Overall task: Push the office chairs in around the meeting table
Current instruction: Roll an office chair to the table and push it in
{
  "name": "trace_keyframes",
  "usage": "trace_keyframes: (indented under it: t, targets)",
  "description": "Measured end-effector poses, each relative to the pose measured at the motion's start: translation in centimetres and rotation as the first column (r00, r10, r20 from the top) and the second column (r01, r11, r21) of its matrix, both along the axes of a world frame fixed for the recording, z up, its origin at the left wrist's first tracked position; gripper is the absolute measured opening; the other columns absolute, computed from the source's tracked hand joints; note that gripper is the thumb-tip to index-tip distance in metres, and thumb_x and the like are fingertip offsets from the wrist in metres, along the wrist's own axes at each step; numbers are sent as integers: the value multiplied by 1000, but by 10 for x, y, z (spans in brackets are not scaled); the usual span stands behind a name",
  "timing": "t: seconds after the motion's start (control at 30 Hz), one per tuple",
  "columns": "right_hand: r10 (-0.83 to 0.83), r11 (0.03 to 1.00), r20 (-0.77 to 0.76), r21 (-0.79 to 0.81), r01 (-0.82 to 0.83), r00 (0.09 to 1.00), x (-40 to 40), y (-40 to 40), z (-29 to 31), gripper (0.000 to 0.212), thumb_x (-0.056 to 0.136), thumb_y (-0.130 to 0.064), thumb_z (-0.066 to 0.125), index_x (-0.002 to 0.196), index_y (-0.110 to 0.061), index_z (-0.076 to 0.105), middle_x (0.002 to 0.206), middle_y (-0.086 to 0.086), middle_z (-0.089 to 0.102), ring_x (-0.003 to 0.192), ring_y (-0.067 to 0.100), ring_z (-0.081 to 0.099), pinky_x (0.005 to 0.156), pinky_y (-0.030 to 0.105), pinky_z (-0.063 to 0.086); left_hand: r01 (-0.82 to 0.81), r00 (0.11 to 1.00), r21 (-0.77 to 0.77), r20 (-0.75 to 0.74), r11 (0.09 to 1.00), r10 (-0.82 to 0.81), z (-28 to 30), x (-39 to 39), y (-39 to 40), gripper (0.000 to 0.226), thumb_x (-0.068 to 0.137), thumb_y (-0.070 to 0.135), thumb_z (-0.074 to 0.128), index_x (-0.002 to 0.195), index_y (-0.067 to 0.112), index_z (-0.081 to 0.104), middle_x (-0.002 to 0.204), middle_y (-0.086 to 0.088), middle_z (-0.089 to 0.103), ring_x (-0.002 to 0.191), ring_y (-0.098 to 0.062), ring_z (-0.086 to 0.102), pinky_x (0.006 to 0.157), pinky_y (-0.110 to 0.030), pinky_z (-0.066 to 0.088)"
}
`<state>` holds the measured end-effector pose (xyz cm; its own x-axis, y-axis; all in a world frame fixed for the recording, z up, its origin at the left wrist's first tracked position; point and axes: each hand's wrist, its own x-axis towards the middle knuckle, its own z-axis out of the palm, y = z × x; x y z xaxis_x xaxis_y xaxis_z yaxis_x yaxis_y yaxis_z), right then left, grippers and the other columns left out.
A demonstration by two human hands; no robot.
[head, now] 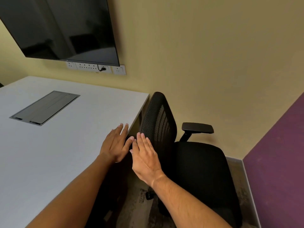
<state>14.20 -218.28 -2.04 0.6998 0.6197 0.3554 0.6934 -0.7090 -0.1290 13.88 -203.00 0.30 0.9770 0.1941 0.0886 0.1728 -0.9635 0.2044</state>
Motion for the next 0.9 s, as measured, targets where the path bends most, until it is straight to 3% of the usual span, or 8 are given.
trace_keyframes:
  t: [0.27, 0.4, 0.47, 0.67, 0.73, 0.83, 0.9]
  targets:
    - [-14, 997, 45, -70, 17, 999, -72, -76, 3, 53, 101, -25, 22, 142, 4, 39, 145, 26, 43, 138, 36, 37, 114, 42, 31, 37, 999, -21, 33, 999, -36, 6, -60, -67, 89, 83, 68, 0, 154, 17, 13, 161, -11, 17, 148, -23, 17, 120, -39, 16]
    - [-51, 992, 27, -116, 54, 998, -99, -111, 9, 58, 87, -19, 57, 138, 6, 45, 139, 27, 50, 132, 35, 47, 108, 40, 38, 86, 996, -9, 19, 996, -85, 12, -80, -96, 88, 83, 69, 0, 155, 19, 10, 162, -9, 13, 148, -23, 15, 120, -38, 15]
    - [-93, 988, -13, -128, 91, 996, -111, -127, 14, 61, 80, -18, 64, 134, 6, 49, 134, 27, 55, 127, 34, 52, 103, 40, 43, 124, 992, 0, 14, 992, -124, 15, -86, -109, 87, 83, 69, 0, 155, 20, 9, 162, -9, 12, 149, -22, 14, 120, -38, 14]
    - [-289, 946, -127, -188, 263, 949, -136, -159, 34, 50, 102, -26, 36, 136, 10, 42, 137, 30, 50, 130, 38, 48, 104, 46, 43, 219, 975, 12, 24, 976, -219, 21, -97, -143, 90, 81, 68, -2, 154, 16, 10, 162, -11, 13, 149, -23, 14, 120, -37, 11]
    - [-343, 923, -111, -223, 313, 933, -144, -169, 40, 53, 103, -31, 35, 130, 12, 49, 128, 32, 56, 122, 41, 55, 97, 49, 49, 247, 968, 17, 25, 969, -248, 21, -100, -150, 91, 82, 67, -2, 154, 15, 11, 161, -12, 14, 148, -24, 15, 120, -37, 12]
    - [-442, 872, -92, -279, 403, 892, -151, -183, 47, 49, 96, -33, 54, 104, 13, 66, 96, 30, 70, 91, 41, 70, 72, 49, 59, 282, 959, 27, 23, 959, -283, 17, -103, -156, 90, 83, 66, -3, 154, 13, 12, 161, -13, 16, 148, -24, 15, 120, -37, 12]
    - [-494, 846, -96, -283, 452, 864, -154, -192, 47, 46, 95, -34, 54, 95, 9, 70, 86, 26, 71, 80, 39, 71, 65, 46, 59, 309, 951, 21, 7, 951, -309, 14, -108, -157, 91, 83, 66, -5, 154, 12, 12, 161, -13, 16, 149, -24, 14, 121, -37, 11]
